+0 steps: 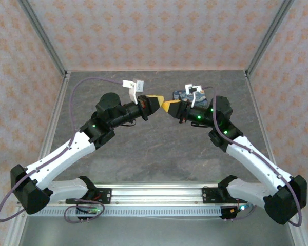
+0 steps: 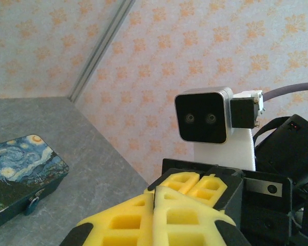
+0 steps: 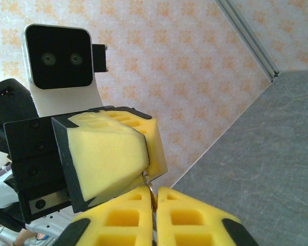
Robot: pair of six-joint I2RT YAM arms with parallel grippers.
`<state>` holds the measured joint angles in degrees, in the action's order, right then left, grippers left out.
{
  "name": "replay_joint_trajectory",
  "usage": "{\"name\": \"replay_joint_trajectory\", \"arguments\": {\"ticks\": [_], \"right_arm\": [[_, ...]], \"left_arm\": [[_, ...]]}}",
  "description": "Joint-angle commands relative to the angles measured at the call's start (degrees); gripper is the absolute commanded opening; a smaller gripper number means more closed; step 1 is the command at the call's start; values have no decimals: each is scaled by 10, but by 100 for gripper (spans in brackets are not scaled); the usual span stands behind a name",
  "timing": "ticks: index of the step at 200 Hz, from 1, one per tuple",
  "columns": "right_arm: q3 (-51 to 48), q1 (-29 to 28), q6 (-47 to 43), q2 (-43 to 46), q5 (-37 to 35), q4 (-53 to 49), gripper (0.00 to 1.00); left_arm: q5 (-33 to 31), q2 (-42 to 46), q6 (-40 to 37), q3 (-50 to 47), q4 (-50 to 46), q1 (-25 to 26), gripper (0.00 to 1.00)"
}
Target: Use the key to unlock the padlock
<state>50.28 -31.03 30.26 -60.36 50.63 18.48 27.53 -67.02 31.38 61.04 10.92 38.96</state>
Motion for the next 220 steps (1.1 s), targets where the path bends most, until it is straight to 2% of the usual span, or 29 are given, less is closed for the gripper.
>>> {"name": "replay_joint_trajectory", "arguments": {"ticks": [1, 21, 35, 56, 86, 108, 151, 173, 191, 220], "right_arm": [[13, -3, -12, 7, -2, 6, 1], [12, -3, -28, 13, -15, -19, 0], [11, -2, -43, 20, -29, -42, 0], [13, -2, -81, 35, -61, -105, 0], [19, 5, -142, 58, -146, -242, 0], [24, 7, -169, 70, -240, -340, 0], [29, 8, -160, 80, -459, -506, 0], [20, 8, -142, 95, -543, -566, 0], [11, 9, -115, 105, -591, -606, 0], [-16, 9, -82, 121, -615, -623, 0]], "left_arm": [[1, 7, -11, 5, 17, 0, 0], [-5, 8, -11, 4, 12, 0, 0], [-10, 10, -11, 5, 6, 0, 9], [-31, 15, -23, 7, -17, 0, 31], [-87, 17, -49, 20, -76, -3, 62], [-136, -7, -61, 42, -133, -6, 76], [-172, -117, -91, 113, -222, -4, 82], [-174, -191, -113, 172, -269, 4, 84], [-169, -249, -126, 221, -290, 10, 85], [-156, -340, -138, 301, -313, 18, 85]]}}
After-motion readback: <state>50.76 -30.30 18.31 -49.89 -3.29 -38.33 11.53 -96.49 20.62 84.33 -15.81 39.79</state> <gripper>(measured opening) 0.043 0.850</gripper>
